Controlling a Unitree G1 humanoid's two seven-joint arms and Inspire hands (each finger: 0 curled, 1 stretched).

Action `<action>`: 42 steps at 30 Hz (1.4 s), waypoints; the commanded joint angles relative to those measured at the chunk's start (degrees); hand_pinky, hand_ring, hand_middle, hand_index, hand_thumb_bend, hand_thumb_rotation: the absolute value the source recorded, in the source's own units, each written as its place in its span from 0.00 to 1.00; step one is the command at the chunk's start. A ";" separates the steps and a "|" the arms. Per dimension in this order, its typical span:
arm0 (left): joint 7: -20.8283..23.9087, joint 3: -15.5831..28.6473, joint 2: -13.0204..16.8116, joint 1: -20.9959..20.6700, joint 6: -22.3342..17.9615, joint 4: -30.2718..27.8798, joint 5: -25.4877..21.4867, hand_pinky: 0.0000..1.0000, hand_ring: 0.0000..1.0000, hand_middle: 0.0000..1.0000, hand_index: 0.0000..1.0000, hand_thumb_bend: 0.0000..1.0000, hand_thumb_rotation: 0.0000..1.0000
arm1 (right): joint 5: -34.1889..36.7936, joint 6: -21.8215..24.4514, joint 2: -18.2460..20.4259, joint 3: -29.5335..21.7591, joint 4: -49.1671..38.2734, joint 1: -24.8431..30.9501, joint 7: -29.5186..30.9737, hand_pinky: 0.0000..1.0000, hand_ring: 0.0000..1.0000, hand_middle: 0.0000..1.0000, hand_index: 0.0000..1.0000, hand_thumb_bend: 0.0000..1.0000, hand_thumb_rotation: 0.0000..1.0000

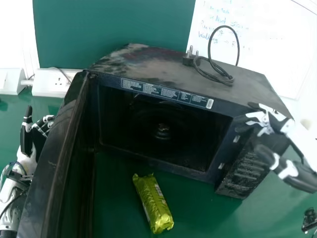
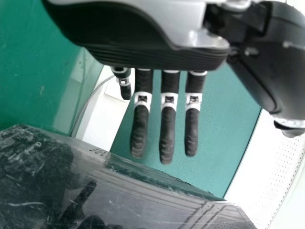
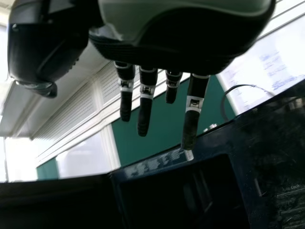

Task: Put biscuit inside oven

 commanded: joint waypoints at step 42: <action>1.13 -0.61 -1.22 -0.01 1.13 -1.53 1.69 0.24 0.31 0.40 0.49 0.52 0.07 | -45.67 42.49 -14.01 47.64 -24.39 -6.34 1.01 0.71 0.81 0.84 0.87 0.96 0.70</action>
